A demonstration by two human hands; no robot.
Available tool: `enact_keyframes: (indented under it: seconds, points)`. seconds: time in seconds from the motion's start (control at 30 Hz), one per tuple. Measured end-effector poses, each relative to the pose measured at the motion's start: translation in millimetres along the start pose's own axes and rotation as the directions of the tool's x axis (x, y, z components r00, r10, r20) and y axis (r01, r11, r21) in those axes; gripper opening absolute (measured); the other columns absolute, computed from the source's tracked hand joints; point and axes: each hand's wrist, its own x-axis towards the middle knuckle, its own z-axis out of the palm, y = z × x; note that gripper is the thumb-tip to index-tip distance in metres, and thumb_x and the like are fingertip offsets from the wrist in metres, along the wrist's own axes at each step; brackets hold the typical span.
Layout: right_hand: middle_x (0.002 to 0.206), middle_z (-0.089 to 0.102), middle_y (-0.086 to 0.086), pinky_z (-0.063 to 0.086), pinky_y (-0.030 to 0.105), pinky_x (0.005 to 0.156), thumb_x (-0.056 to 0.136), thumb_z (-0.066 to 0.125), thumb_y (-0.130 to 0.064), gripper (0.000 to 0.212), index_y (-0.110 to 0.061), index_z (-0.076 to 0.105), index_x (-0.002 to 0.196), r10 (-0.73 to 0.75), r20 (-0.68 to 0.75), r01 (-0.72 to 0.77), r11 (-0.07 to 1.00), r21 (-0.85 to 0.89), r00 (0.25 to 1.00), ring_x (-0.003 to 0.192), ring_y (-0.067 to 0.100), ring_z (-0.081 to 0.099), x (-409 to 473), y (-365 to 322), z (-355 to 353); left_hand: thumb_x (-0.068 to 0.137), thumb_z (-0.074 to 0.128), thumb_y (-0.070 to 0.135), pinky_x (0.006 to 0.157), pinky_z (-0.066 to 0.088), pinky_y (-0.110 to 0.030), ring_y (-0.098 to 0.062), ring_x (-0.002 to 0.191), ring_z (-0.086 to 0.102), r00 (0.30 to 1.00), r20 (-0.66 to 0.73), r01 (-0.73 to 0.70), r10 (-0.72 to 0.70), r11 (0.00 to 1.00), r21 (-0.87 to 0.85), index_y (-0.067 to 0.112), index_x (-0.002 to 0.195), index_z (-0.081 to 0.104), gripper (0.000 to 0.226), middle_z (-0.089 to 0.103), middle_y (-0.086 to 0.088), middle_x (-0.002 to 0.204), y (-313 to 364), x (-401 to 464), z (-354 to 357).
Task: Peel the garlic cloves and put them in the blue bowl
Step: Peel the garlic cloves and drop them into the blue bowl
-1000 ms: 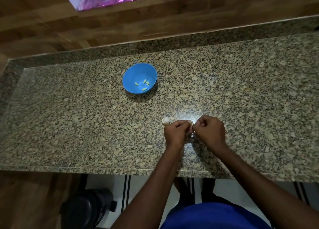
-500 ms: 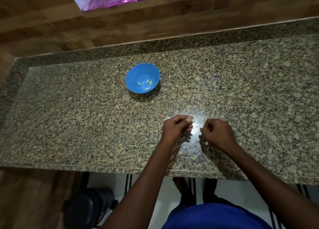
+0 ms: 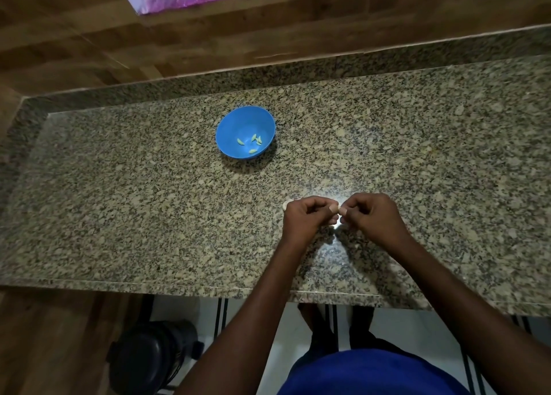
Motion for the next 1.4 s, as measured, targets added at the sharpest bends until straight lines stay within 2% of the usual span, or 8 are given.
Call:
enact_keyframes:
  seconds: [0.13, 0.33, 0.47, 0.63, 0.87, 1.0, 1.17, 1.4]
  points:
    - [0.071, 0.072, 0.022, 0.052, 0.027, 0.053, 0.092, 0.068, -0.003, 0.014, 0.008, 0.069, 0.083, 0.087, 0.110, -0.113, 0.957, 0.267, 0.990, 0.052, 0.018, 0.064, -1.5, -1.6, -3.3, 0.089, 0.071, -0.001, 0.068, 0.057, -0.025, -0.014, 0.068, 0.068, 0.999, 0.049, 0.010, -0.011, 1.000, 0.008, -0.007, 0.100, 0.073, 0.013, 0.073, -0.014, 0.081, 0.0, 2.6, -4.8]
    - [0.071, 0.070, 0.016, 0.054, 0.024, 0.054, 0.095, 0.062, -0.002, 0.016, 0.003, 0.068, 0.081, 0.208, 0.256, -0.306, 0.841, 0.447, 0.944, 0.057, 0.018, 0.062, 1.1, -2.8, -5.7, 0.091, 0.069, 0.000, 0.073, 0.058, -0.034, -0.024, 0.073, 0.066, 0.995, 0.098, -0.021, 0.011, 0.994, 0.103, -0.002, 0.096, 0.073, 0.007, 0.072, -0.021, 0.082, 5.7, 9.3, -9.7]
    - [0.073, 0.070, 0.015, 0.054, 0.024, 0.055, 0.098, 0.058, -0.006, 0.018, 0.004, 0.069, 0.086, 0.212, 0.296, -0.332, 0.827, 0.454, 0.931, 0.058, 0.018, 0.062, 2.8, -2.7, -8.7, 0.090, 0.070, 0.003, 0.071, 0.057, -0.034, -0.024, 0.072, 0.065, 0.994, 0.105, -0.029, 0.017, 0.993, 0.115, -0.002, 0.095, 0.073, 0.008, 0.070, -0.028, 0.083, 5.3, 12.4, -9.7]
    - [0.073, 0.069, 0.018, 0.052, 0.025, 0.052, 0.102, 0.054, -0.013, 0.028, 0.007, 0.070, 0.089, 0.168, 0.241, -0.252, 0.890, 0.380, 0.956, 0.055, 0.018, 0.061, 5.4, -2.9, -8.9, 0.092, 0.069, 0.005, 0.066, 0.055, -0.028, -0.013, 0.065, 0.065, 0.995, 0.095, 0.006, -0.016, 0.994, 0.109, -0.001, 0.095, 0.072, 0.007, 0.069, -0.010, 0.074, 2.6, 12.6, -9.0]
    - [0.068, 0.072, 0.015, 0.054, 0.031, 0.054, 0.098, 0.062, -0.010, 0.022, -0.003, 0.071, 0.080, 0.163, -0.004, -0.159, 0.969, 0.190, 0.987, 0.055, 0.021, 0.067, 13.8, 12.3, 5.6, 0.093, 0.068, 0.009, 0.057, 0.054, -0.025, -0.015, 0.058, 0.063, 0.992, -0.008, 0.126, -0.127, 0.982, 0.137, 0.003, 0.088, 0.071, 0.008, 0.069, -0.009, 0.068, -7.6, 15.5, -6.4]
    - [0.066, 0.071, -0.006, 0.039, 0.008, 0.046, 0.088, 0.071, -0.016, 0.012, -0.016, 0.074, 0.076, 0.126, -0.181, -0.159, 0.971, -0.181, 0.975, 0.052, -0.002, 0.061, 34.5, 20.3, 16.0, 0.087, 0.074, 0.017, 0.060, 0.059, -0.039, -0.023, 0.056, 0.066, 0.974, -0.179, 0.175, -0.135, 0.957, 0.230, 0.009, 0.077, 0.070, 0.013, 0.073, -0.012, 0.068, -26.6, 14.1, -12.0]
    - [0.062, 0.061, -0.011, 0.037, 0.021, 0.053, 0.083, 0.076, -0.023, 0.012, -0.019, 0.071, 0.074, 0.026, -0.177, -0.093, 0.921, -0.378, 0.984, 0.060, 0.009, 0.061, 69.4, 18.0, 27.0, 0.080, 0.069, 0.009, 0.065, 0.061, -0.036, -0.021, 0.066, 0.070, 0.949, -0.315, 0.157, -0.008, 0.880, 0.449, 0.017, 0.068, 0.070, 0.014, 0.072, 0.000, 0.066, -45.0, 10.7, -17.1]
    - [0.079, 0.076, 0.001, 0.054, 0.030, 0.066, 0.083, 0.075, -0.020, 0.005, -0.021, 0.079, 0.084, -0.082, -0.109, 0.027, 0.899, -0.437, 0.991, 0.073, 0.020, 0.070, 83.7, 19.6, 37.1, 0.087, 0.065, 0.001, 0.071, 0.053, -0.021, -0.010, 0.076, 0.067, 0.958, -0.261, 0.055, 0.117, 0.821, 0.568, 0.012, 0.092, 0.079, 0.019, 0.076, -0.001, 0.087, -50.8, 7.2, -19.9]
